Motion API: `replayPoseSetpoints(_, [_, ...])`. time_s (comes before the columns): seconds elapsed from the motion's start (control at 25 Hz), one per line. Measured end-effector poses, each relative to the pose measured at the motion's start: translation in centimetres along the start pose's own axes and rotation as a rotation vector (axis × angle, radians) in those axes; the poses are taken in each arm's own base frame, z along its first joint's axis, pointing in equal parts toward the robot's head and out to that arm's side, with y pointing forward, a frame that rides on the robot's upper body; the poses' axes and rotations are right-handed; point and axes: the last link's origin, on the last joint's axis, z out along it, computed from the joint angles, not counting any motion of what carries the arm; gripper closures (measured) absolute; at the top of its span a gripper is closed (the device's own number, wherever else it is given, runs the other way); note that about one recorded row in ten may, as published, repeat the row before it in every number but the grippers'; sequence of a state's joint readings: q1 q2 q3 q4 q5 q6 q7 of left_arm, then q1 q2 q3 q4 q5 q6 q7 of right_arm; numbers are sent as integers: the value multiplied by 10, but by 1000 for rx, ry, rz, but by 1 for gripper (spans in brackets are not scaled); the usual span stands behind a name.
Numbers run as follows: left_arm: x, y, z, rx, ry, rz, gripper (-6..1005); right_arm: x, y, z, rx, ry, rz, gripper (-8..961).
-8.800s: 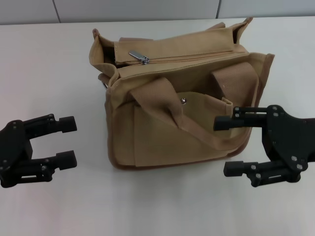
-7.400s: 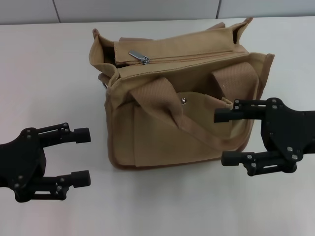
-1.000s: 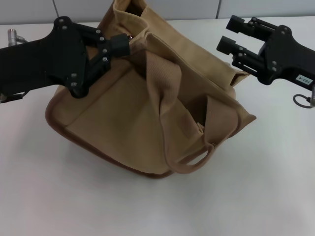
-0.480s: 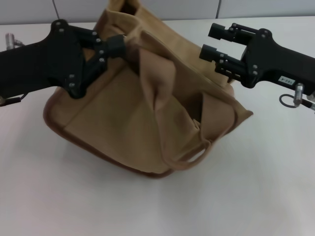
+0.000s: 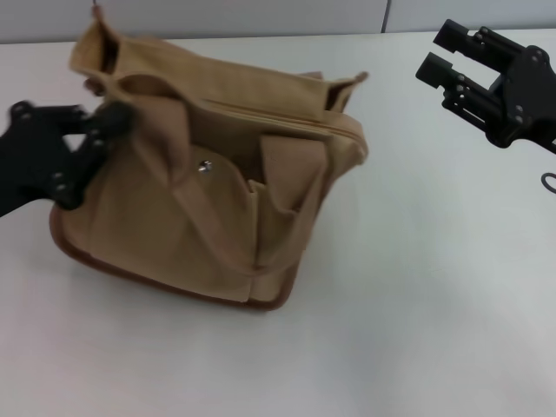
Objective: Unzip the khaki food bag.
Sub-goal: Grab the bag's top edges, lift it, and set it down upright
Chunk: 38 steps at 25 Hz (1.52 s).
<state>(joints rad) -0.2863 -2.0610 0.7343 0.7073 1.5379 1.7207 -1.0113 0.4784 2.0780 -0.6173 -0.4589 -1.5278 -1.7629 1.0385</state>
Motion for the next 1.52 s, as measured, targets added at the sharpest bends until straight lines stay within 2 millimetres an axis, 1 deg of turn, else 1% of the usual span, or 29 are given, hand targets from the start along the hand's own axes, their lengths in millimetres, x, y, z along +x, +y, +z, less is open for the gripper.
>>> replayPoseSetpoints(0.32, [-14,11,-44,129,-23,-73,962,-2,3,-1,-19,-14,24,419])
replayPoseSetpoints(0.44, [-15,12,-56,175,-20,-129,961,-2,3,-1,-21,-16,29,419])
replayPoseSetpoints(0.6, [-17,12,-69,236,-14,-144,959,-2,4,-1,-21,-17,33,419])
replayPoseSetpoints(0.68, [-16,12,-76,270,0,-146,887,-2,4,-1,-25,-20,34,419])
replayPoseSetpoints(0.8, [-17,15,-81,282,2,-152,778,-2,6,-2,-32,-24,36,419])
replayPoseSetpoints(1.04, [-21,24,-79,218,-31,-175,551,-2,6,-4,-29,-24,39,420])
replayPoseSetpoints(1.16, [-21,26,-78,199,-31,-176,414,-2,6,-4,-28,-23,39,420])
replayPoseSetpoints(1.24, [-23,25,-74,208,-34,-161,322,-1,7,-4,-28,-24,40,420])
replayPoseSetpoints(1.28, [-23,25,-74,208,-34,-161,293,-1,7,-4,-29,-25,40,420])
replayPoseSetpoints(1.32, [-26,22,-70,217,-39,-151,264,-1,7,-4,-30,-25,40,420])
replayPoseSetpoints(1.4, [-26,22,-70,217,-39,-151,207,-2,7,-4,-33,-27,40,420])
replayPoseSetpoints(1.48, [-33,11,-52,231,-45,-135,149,-2,8,-4,-36,-29,40,420])
replayPoseSetpoints(1.52, [-34,10,-50,234,-49,-128,154,-2,8,-4,-38,-30,41,420])
